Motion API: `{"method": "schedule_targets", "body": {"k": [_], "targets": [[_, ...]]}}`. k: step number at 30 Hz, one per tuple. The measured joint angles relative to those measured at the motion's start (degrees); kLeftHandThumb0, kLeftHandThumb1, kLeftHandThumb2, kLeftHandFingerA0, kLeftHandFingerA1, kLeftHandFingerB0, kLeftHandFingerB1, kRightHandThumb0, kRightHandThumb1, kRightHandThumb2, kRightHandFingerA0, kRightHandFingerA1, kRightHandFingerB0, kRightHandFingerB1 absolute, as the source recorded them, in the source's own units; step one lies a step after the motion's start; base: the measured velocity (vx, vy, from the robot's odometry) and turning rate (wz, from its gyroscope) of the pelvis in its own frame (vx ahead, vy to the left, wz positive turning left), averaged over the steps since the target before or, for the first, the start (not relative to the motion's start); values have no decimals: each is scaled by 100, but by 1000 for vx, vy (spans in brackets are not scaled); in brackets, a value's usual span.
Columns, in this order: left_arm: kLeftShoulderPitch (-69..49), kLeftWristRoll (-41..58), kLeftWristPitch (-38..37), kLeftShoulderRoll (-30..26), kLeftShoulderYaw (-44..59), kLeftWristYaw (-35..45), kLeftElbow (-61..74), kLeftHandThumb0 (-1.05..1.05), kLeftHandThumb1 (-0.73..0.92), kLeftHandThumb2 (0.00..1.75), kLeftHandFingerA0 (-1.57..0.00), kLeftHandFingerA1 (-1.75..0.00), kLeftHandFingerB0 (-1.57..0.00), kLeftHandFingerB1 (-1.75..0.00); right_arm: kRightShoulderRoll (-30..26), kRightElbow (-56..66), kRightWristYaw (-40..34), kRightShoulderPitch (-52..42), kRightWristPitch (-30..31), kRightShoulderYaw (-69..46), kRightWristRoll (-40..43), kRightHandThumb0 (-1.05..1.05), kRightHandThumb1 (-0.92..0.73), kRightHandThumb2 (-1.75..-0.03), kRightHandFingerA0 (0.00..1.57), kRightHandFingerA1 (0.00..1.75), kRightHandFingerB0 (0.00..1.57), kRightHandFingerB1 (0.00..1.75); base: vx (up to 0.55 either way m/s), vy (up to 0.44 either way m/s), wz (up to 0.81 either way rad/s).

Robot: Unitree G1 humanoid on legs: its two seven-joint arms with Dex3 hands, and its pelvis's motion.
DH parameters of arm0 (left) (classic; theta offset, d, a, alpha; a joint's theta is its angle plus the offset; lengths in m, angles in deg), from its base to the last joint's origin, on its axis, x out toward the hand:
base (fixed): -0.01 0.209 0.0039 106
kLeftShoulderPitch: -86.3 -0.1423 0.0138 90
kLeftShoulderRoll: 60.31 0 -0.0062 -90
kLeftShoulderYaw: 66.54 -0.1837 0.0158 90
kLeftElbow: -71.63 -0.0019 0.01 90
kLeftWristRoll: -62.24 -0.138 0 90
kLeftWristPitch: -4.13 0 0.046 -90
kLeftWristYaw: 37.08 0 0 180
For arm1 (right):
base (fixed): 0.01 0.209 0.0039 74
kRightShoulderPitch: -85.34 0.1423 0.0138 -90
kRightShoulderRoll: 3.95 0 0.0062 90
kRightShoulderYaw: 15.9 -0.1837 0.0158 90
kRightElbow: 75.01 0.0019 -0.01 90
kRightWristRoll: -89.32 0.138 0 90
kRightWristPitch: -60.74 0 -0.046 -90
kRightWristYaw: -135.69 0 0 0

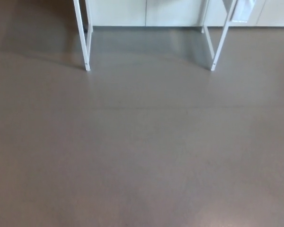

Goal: The robot walk towards a table in front and uses its left hand to pickup a tennis ball on the left side and put it in a container on the right hand side

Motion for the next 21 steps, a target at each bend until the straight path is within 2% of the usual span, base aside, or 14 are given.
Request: {"method": "schedule_targets", "body": {"k": [3, 8, 9, 14, 15, 16, 18, 19, 21], "targets": [[43, -18, -26, 27, -103, -7, -87, -16, 51, 92, -22, -52, -11, -45, -97, 57, -29, 3, -1, 0, -6, -76, -67, -101, 13, 56, 0, 30, 195, -252, 35], [78, 2, -79, 106, -104, -22, -164, -13, 50, 92, -21, -53, -12, -46, -245, 88, -56, 51, 12, -46, 25, -78, -67, -101, 10, 54, 0, 31, 111, -120, -1], [84, 17, -90, 175, -70, -33, -159, -22, 67, 63, -30, -39, -20, -31, -234, 91, -44, 88, 23, -45, 27, -75, -66, -99, 16, 56, 0, 33, 160, -14, -6], [18, 45, -123, 487, -30, -108, 126, -22, 67, 63, -30, -39, -20, -31, -151, 83, -39, 182, 33, -11, 13, -75, -66, -99, 16, 56, 0, 33, 145, 106, -12], [-3, 48, -123, 514, -27, -122, 168, -24, 63, 63, -29, -39, -20, -32, -134, 73, -39, 181, 34, -4, 12, -68, -88, -69, 15, 50, 2, 26, 197, 195, -17], [-49, 53, -121, 549, -23, -139, 269, -16, 46, 90, -19, -52, -11, -47, -98, 78, -39, 171, 35, 4, 13, -69, -87, -69, 15, 50, 3, 26, 248, 220, 0], [-159, 71, -124, 674, -24, -180, 520, -16, 46, 90, -19, -52, -11, -47, 24, 123, -41, 128, 42, 8, 28, -69, -87, -69, 15, 50, 3, 26, 291, 315, -15], [-215, 77, -123, 683, -13, -206, 636, -22, 65, 63, -28, -38, -19, -31, 136, 151, -26, 114, 44, 28, 25, -74, -66, -99, 15, 56, 0, 33, 232, 163, -11], [-302, 90, -123, 697, -13, -248, 790, -22, 66, 63, -29, -38, -19, -31, 266, 218, -8, 65, 38, 82, 15, -78, -70, -102, 10, 55, 0, 29, 217, 123, 7]]}}
